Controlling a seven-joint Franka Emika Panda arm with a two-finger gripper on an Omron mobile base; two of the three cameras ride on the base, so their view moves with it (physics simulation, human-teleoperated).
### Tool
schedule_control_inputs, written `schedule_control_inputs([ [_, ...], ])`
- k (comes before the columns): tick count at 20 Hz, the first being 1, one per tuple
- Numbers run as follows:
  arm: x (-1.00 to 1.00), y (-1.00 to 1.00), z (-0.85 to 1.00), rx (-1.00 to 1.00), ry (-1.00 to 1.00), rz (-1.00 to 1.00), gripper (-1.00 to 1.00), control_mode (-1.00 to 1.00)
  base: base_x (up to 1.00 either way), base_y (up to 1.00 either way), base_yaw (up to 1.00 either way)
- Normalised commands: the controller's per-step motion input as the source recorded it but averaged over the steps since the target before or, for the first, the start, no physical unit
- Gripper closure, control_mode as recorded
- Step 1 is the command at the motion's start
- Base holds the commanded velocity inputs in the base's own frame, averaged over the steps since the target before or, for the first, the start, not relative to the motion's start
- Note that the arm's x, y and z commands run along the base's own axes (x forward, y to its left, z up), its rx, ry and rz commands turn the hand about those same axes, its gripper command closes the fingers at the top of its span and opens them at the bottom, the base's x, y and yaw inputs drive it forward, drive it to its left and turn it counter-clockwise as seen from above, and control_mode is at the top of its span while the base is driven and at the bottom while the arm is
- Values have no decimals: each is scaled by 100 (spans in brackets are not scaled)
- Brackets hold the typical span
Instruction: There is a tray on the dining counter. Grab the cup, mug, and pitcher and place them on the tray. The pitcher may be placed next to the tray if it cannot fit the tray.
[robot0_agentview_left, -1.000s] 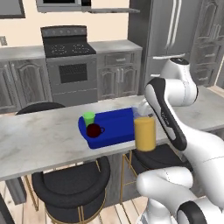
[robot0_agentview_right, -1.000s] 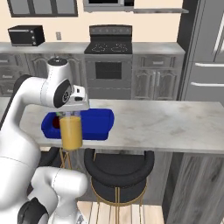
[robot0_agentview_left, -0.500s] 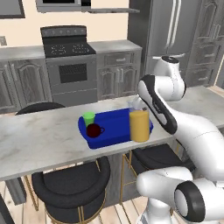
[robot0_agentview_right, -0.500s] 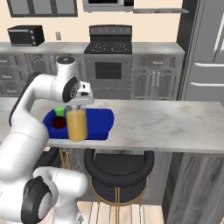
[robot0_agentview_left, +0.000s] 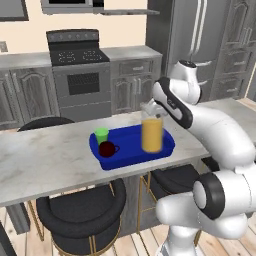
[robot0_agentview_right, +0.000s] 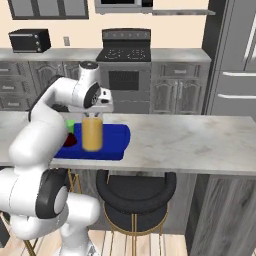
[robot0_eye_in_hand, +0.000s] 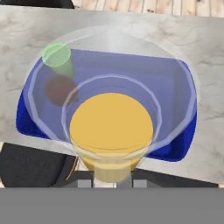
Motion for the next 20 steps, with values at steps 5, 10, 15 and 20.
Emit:
schedule_control_inputs([
  [5,50,0,0,2,0,0,100,-100,0,0,0],
  [10,36,2,0,0,0,0,100,-100,0,0,0],
  [15,27,3,-2,0,0,0,100,-100,0,0,0],
  [20,21,1,-19,0,-1,0,100,-100,0,0,0],
])
